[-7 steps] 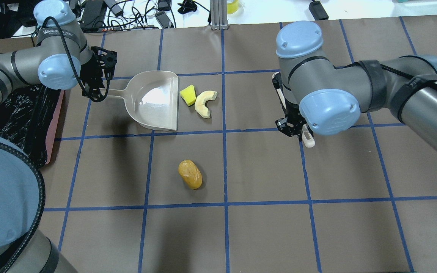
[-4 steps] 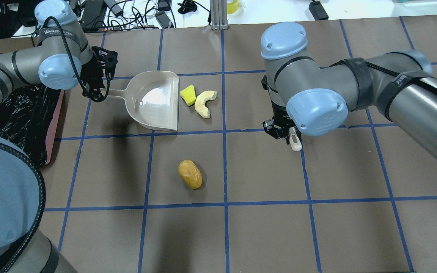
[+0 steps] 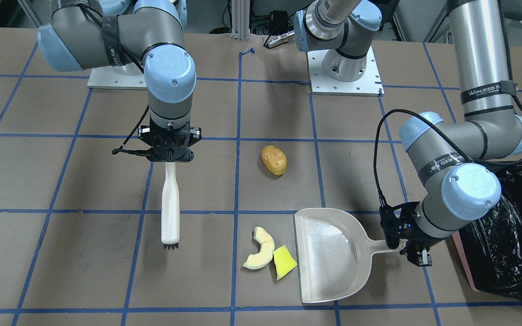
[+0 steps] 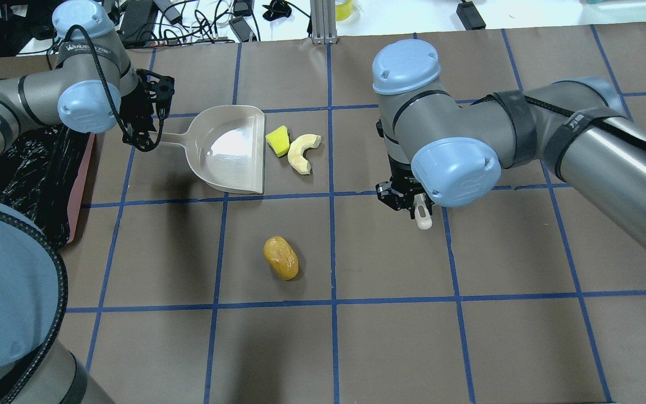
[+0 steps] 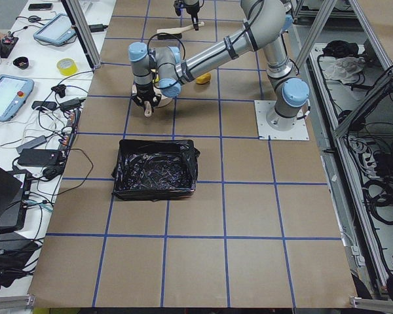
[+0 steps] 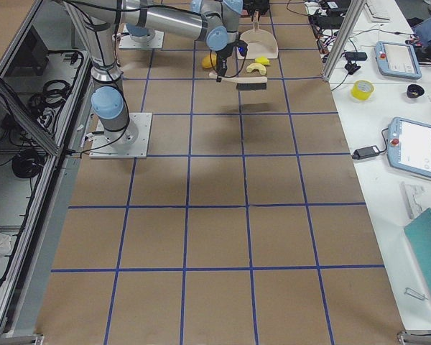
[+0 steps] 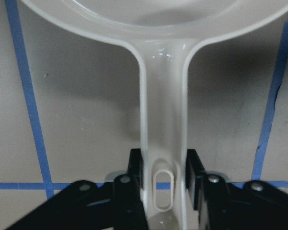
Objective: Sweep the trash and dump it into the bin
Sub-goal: 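Lift the brush with the right gripper and carry it toward the dustpan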
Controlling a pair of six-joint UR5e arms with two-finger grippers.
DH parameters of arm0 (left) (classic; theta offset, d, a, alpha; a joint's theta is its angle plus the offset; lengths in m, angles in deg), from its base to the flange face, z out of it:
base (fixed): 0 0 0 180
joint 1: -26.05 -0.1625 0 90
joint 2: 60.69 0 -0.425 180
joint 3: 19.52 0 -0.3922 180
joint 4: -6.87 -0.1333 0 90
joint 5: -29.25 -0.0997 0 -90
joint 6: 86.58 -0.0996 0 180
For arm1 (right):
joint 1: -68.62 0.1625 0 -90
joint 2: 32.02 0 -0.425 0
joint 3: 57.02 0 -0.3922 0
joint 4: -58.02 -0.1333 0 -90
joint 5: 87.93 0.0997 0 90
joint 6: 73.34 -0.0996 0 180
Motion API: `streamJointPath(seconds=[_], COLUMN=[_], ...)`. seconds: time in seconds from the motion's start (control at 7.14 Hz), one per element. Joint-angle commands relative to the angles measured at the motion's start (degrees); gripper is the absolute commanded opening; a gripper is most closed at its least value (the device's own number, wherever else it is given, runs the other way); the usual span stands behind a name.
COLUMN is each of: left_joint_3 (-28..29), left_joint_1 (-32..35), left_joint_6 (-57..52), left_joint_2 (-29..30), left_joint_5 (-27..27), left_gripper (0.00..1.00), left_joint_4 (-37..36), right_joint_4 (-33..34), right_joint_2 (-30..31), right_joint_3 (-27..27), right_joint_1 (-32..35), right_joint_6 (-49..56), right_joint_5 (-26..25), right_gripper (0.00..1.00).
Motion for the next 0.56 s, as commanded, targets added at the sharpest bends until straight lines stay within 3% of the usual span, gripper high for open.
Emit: streamJointPath(seconds=[0.0, 0.42], left_joint_3=[0.0, 0.0], left_joint_1=[0.0, 0.0], left_joint_6=[-0.1, 0.2], left_joint_2=[0.0, 0.0], left_joint_5=[0.0, -0.1], left_gripper=[0.0, 0.0], left_joint_4=[0.1, 0.1], right_joint_4=[0.0, 0.5], right_joint_2=[-0.7, -3.2], right_joint_3=[0.8, 1.7], right_joint_1=[0.8, 5.9], right_joint_6=[-0.9, -6.8], right_joint_5=[0.1, 0.7], right_gripper=[0.13, 0.13])
